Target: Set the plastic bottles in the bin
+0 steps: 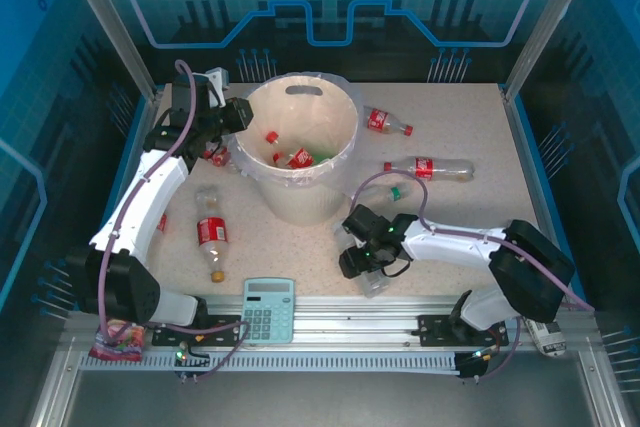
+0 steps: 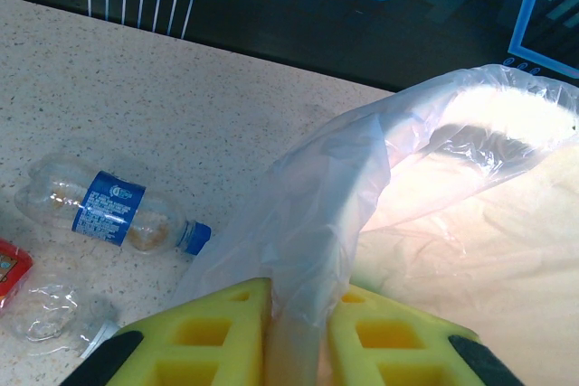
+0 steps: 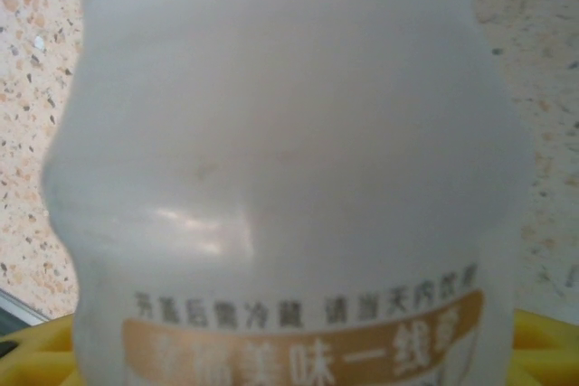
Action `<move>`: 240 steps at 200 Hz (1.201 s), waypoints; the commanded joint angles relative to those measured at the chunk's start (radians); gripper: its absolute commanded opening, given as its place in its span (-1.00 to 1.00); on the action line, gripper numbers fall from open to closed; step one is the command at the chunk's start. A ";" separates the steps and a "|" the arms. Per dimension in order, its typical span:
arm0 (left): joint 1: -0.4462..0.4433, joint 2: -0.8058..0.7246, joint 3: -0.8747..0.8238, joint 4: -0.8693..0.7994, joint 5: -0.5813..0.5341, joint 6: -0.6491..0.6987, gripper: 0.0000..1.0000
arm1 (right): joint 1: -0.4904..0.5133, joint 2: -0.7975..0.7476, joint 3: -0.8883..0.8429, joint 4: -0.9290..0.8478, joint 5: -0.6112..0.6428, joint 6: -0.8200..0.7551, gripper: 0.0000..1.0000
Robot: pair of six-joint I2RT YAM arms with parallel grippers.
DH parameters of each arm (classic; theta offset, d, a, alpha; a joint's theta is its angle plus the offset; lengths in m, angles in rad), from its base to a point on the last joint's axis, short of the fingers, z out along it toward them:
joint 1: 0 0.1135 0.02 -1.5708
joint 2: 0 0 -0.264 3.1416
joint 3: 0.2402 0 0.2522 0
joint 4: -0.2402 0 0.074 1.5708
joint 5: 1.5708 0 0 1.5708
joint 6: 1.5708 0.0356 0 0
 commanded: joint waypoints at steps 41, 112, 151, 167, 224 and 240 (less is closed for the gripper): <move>0.014 0.005 -0.017 -0.046 -0.011 0.025 -0.58 | -0.082 -0.208 -0.036 -0.146 0.083 0.005 0.18; 0.013 0.007 -0.020 -0.046 -0.010 0.024 -0.58 | -0.367 -0.389 0.173 -0.352 0.163 -0.217 0.15; 0.010 0.008 -0.020 -0.041 0.000 0.017 -0.59 | -0.494 -0.357 0.382 -0.325 0.167 -0.356 0.11; 0.008 0.011 -0.021 -0.041 0.007 0.012 -0.58 | -0.507 -0.321 0.473 -0.290 0.159 -0.387 0.11; -0.010 0.013 -0.026 -0.037 0.013 0.008 -0.59 | -0.460 -0.145 0.828 -0.160 0.057 -0.447 0.10; -0.015 0.015 -0.026 -0.037 0.012 0.009 -0.59 | -0.407 -0.080 0.939 -0.157 0.065 -0.472 0.10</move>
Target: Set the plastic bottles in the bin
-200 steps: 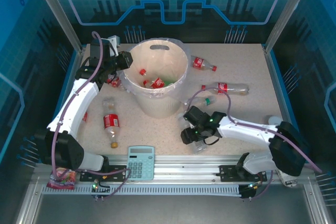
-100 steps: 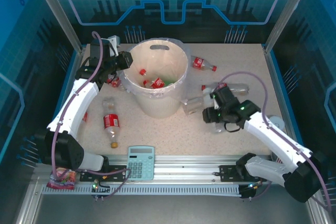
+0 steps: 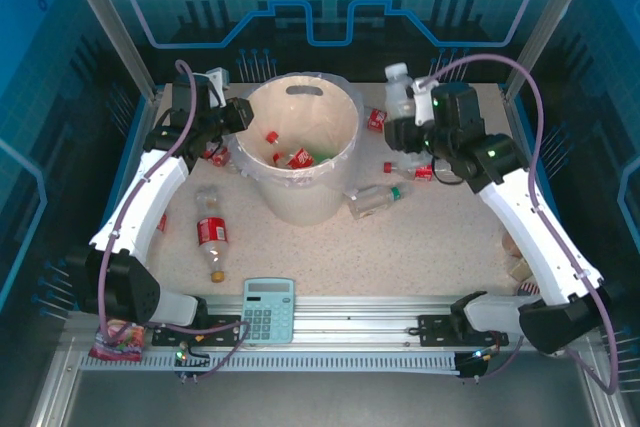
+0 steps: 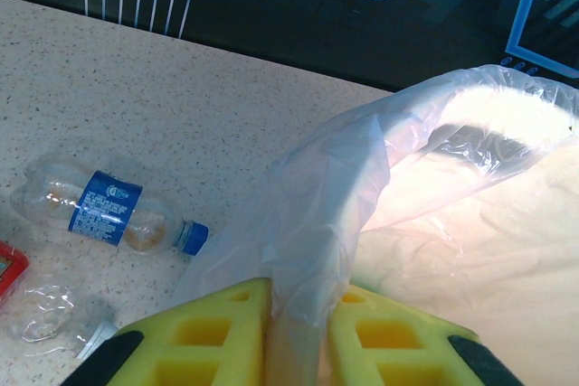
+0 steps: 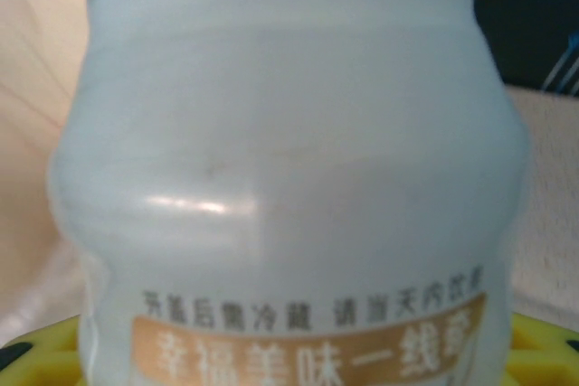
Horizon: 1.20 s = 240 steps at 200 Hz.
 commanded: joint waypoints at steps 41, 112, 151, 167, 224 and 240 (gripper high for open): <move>-0.014 0.011 -0.025 -0.040 0.008 0.014 -0.59 | 0.189 0.264 0.383 0.060 -0.047 -0.093 0.12; -0.013 -0.003 -0.025 -0.041 0.004 0.017 -0.59 | 0.339 0.565 0.602 -0.019 -0.040 -0.117 0.12; -0.014 -0.001 -0.023 -0.041 0.003 0.019 -0.59 | 0.371 0.595 0.509 0.010 -0.042 -0.084 0.12; -0.014 -0.002 -0.024 -0.041 0.002 0.019 -0.59 | 0.374 0.599 0.465 0.021 -0.035 -0.070 0.11; -0.014 0.001 -0.023 -0.042 0.002 0.022 -0.59 | 0.374 0.656 0.411 0.028 -0.012 -0.049 0.11; -0.014 0.001 -0.023 -0.041 0.002 0.022 -0.59 | 0.373 0.681 0.422 0.026 -0.010 -0.051 0.11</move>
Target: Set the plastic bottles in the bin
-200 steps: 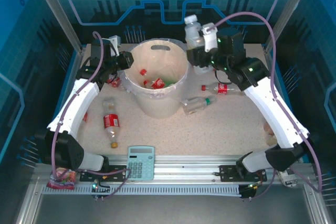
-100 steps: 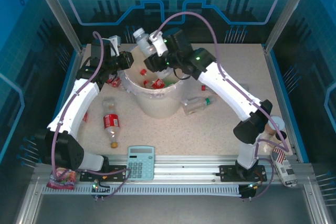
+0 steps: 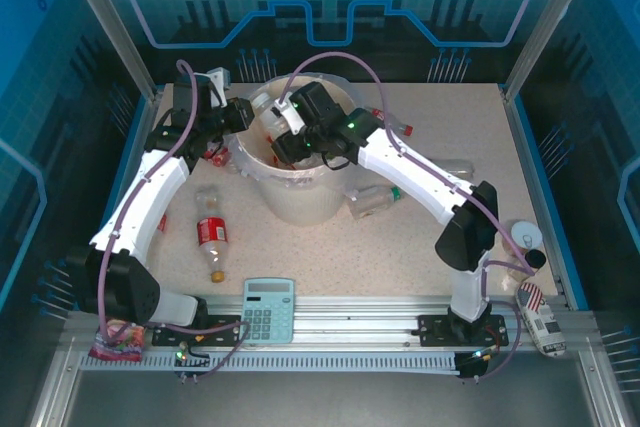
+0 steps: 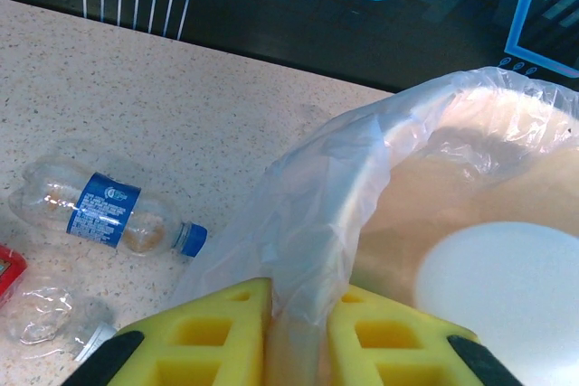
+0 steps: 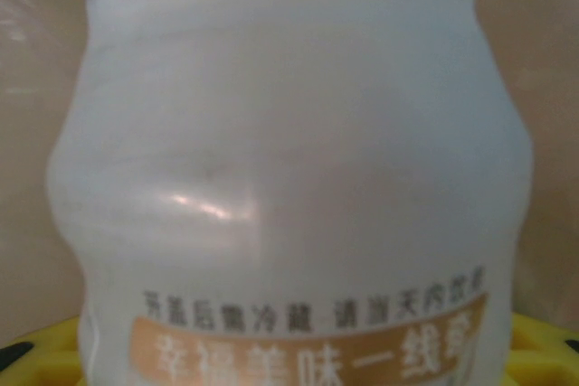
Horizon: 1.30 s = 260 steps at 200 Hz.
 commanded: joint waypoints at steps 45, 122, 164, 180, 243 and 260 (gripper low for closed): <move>-0.007 -0.003 -0.023 -0.045 0.006 0.023 -0.59 | -0.001 0.123 0.051 -0.008 -0.004 0.004 0.11; -0.007 -0.004 -0.024 -0.047 0.002 0.024 -0.59 | -0.007 0.196 0.070 -0.030 -0.021 -0.015 0.48; -0.007 -0.003 -0.025 -0.046 0.002 0.024 -0.59 | -0.007 0.193 0.062 -0.033 -0.012 -0.027 0.73; -0.007 -0.004 -0.024 -0.047 0.001 0.024 -0.59 | -0.007 0.191 0.062 -0.034 -0.009 -0.032 0.82; -0.007 -0.003 -0.024 -0.047 0.001 0.024 -0.59 | -0.007 0.130 0.096 -0.057 -0.010 -0.085 0.99; -0.007 -0.003 -0.024 -0.047 -0.001 0.025 -0.59 | -0.008 0.092 0.108 -0.063 -0.009 -0.102 0.99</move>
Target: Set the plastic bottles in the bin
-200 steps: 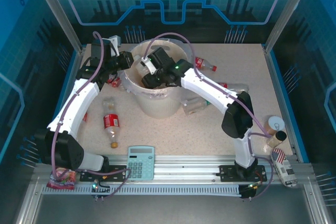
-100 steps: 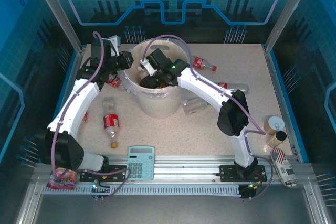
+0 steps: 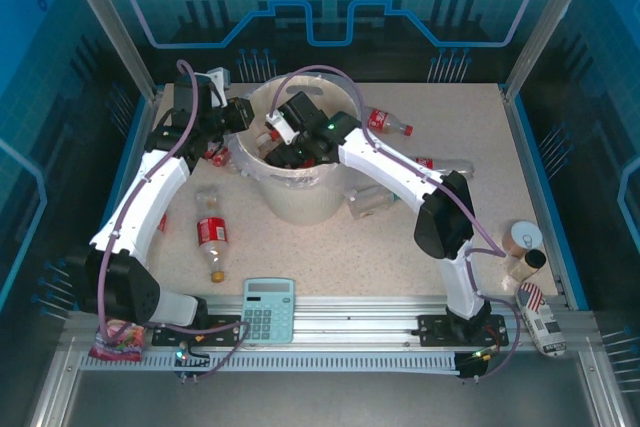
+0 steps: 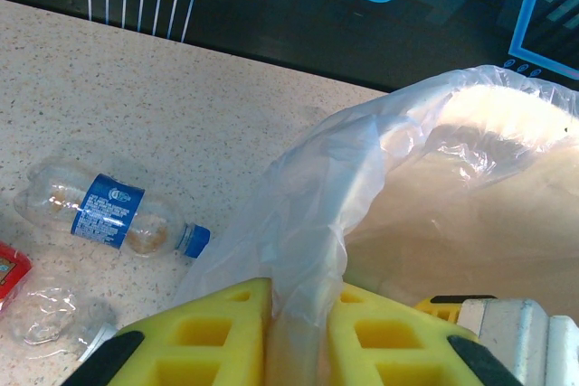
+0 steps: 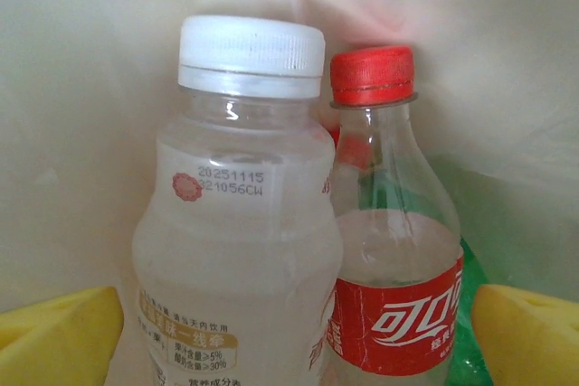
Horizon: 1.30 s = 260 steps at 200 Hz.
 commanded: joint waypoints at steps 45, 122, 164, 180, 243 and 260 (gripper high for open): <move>-0.004 0.001 -0.024 -0.048 0.013 0.026 -0.59 | -0.001 -0.192 0.046 -0.037 0.000 -0.080 0.99; -0.005 0.002 -0.024 -0.051 0.008 0.028 -0.59 | -0.007 -0.449 -0.042 -0.031 0.092 -0.153 0.99; -0.005 0.005 -0.024 -0.051 0.008 0.027 -0.59 | -0.078 -0.582 -0.119 -0.021 0.116 -0.165 0.99; -0.005 0.007 -0.024 -0.050 0.008 0.029 -0.59 | -0.131 -0.623 -0.154 -0.012 0.104 -0.158 0.99; -0.005 0.005 -0.022 -0.050 0.009 0.029 -0.59 | -0.452 -0.635 -0.314 0.055 -0.061 -0.132 1.00; -0.005 0.005 -0.023 -0.051 0.008 0.029 -0.59 | -0.513 -0.585 -0.336 0.073 -0.102 -0.137 0.99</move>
